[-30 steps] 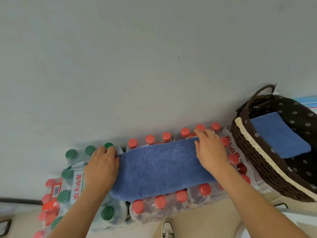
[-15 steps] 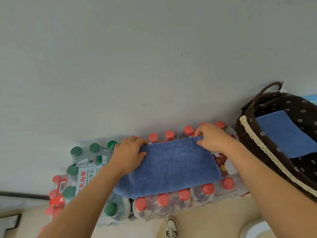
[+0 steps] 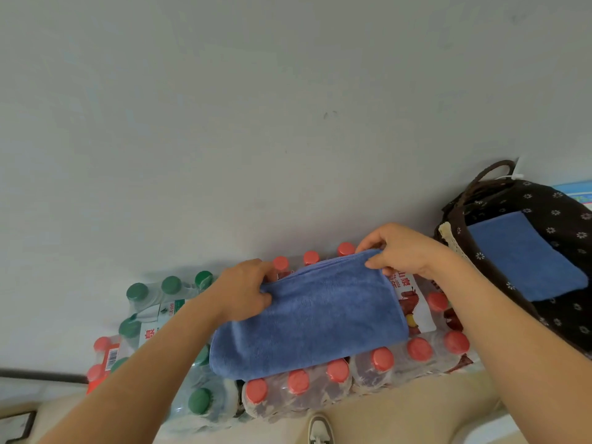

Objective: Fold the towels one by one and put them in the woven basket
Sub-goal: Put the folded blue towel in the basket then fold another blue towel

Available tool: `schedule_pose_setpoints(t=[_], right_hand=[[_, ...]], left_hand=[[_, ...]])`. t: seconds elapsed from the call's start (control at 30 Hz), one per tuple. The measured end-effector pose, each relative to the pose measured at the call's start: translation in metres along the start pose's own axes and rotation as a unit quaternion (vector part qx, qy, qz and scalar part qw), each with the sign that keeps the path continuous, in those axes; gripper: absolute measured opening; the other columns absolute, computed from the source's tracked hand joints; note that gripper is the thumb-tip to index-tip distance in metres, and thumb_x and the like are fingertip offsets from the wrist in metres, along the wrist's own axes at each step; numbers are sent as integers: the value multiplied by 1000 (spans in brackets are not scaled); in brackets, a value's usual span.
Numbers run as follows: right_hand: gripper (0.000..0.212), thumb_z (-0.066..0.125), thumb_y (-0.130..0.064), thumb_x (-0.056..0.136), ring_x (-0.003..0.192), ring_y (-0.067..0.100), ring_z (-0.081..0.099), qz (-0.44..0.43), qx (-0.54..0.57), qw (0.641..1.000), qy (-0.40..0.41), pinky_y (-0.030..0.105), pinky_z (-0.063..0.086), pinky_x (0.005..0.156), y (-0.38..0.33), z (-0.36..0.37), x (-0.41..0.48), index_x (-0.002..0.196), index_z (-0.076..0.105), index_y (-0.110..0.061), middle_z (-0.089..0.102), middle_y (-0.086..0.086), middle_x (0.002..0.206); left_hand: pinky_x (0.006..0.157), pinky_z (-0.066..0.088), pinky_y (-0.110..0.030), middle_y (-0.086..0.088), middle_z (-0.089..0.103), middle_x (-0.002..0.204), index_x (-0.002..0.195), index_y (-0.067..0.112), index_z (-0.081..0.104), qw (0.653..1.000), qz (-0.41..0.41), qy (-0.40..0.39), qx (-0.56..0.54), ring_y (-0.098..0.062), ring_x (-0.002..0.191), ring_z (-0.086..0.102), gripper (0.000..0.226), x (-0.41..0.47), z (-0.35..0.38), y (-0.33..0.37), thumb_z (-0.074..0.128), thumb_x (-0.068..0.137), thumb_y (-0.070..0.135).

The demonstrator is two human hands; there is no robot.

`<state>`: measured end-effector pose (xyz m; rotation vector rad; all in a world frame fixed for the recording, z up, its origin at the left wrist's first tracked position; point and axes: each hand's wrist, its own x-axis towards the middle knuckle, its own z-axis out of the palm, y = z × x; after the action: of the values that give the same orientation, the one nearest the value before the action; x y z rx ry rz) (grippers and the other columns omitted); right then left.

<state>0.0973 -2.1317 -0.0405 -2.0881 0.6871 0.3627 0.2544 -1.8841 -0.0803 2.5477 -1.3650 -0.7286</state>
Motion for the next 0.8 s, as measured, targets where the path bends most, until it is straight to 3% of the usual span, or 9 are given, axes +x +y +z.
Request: schedule_pose_setpoints(t=[0.07,0.17,0.27,0.4,0.47,0.53,0.63,0.73,0.8], right_hand=[[22,62,3,84,62,12,60,4,46,999,3,22,53,58,-3,-3,-4,88,72,-16,66,3,84],[19,60,9,84,79,19,66,6,143,990,-4,28,58,63,-6,-9,-8,89,70,-7,65,11,90],[20,60,12,82,86,22,66,-1,186,982,35,32,60,71,-8,-16,-11,87,68,-5,64,15,92],[29,58,13,78,76,15,60,-82,175,956,222,23,53,66,-13,-29,-17,75,67,-14,65,6,77],[33,59,12,76,76,12,60,-133,203,914,325,21,48,69,-15,-36,-27,74,68,-20,69,2,80],[36,59,12,77,86,9,64,-160,227,885,373,19,49,79,-9,-33,-41,76,67,-24,71,-2,90],[31,60,10,80,92,4,61,-134,128,907,379,10,45,79,17,-1,-54,77,64,-21,67,-6,96],[29,62,13,74,87,17,61,-128,-65,907,395,27,49,77,57,34,-51,74,63,-17,66,0,90],[34,63,15,68,86,24,61,-117,-146,910,370,32,49,72,73,49,-49,70,60,-19,65,1,83]], left_hand=[[73,44,-30,13,57,87,95,30,49,997,-12,-19,-76,-17,83,56,29,-2,-5,1,57,68,33],[82,47,-29,17,61,97,110,39,53,993,-11,-38,-112,-10,90,59,43,-4,-13,1,57,68,45],[79,44,-31,13,63,82,91,30,60,998,3,-5,-61,-12,81,59,25,-12,-22,-3,57,74,48],[61,37,-25,6,57,68,76,27,44,998,21,53,24,-18,68,54,17,-37,-54,-6,50,64,36],[52,33,-20,7,53,64,72,29,43,991,34,132,14,-14,60,50,14,-54,-77,1,52,61,27],[51,34,-18,10,52,69,76,31,50,966,85,239,42,-12,59,47,22,-73,-93,8,55,59,19],[52,41,-23,6,54,78,83,21,61,939,138,302,91,-15,65,49,27,-96,-74,16,56,57,12],[55,46,-27,4,54,79,82,22,60,948,173,239,121,-17,68,51,23,-109,-4,10,49,64,16],[56,45,-26,7,53,78,81,24,61,955,193,184,129,-15,66,51,16,-116,38,4,55,67,20]])
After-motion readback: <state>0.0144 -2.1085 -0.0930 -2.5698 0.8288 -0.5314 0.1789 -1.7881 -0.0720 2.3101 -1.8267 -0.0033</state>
